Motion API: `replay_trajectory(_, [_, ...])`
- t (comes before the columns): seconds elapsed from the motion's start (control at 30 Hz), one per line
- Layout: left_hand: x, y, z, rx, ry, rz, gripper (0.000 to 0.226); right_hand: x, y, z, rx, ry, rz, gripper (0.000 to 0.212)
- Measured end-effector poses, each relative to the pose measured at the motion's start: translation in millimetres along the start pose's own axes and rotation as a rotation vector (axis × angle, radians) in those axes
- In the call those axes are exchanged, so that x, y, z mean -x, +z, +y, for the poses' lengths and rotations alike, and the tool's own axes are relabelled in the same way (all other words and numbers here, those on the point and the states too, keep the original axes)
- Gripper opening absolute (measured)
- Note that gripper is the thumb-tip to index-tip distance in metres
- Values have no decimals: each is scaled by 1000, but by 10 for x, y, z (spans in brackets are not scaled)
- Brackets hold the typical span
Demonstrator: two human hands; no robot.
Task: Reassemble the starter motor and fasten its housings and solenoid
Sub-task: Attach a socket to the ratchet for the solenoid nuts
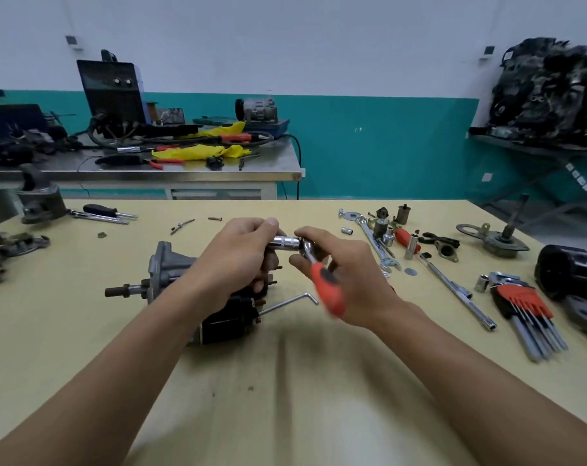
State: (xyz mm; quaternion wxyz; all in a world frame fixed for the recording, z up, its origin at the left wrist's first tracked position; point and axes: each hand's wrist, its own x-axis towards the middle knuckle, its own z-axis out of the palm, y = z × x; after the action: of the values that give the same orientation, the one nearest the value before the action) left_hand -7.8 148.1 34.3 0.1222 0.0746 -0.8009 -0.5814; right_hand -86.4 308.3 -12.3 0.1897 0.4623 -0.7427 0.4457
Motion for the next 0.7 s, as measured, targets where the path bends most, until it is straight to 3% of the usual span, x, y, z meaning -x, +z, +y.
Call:
replay_trajectory(0.07, [5,-120,-39,-353,219,72,36,-13,7,-5,-34,38,-83,10])
replay_trajectory(0.17, [6,-400,-90,-820,510,166,25,-18,-57,16,-14,139,-271,11])
replay_trajectory(0.2, [8,-502,-100,-878,505,109,31,-10,-85,29,15,177,-342,12])
replay_trajectory(0.33, [79,-617,-241,-1143,351,-229,94,43,-139,73,109,255,-503,19])
replay_trajectory(0.43, [119,-462,-365,-1256,372,-286,103,41,-118,45,153,251,-541,21])
replay_trajectory(0.7, [243,-450,-533,-1154,533,-87,60,73,-153,99,139,260,-545,11])
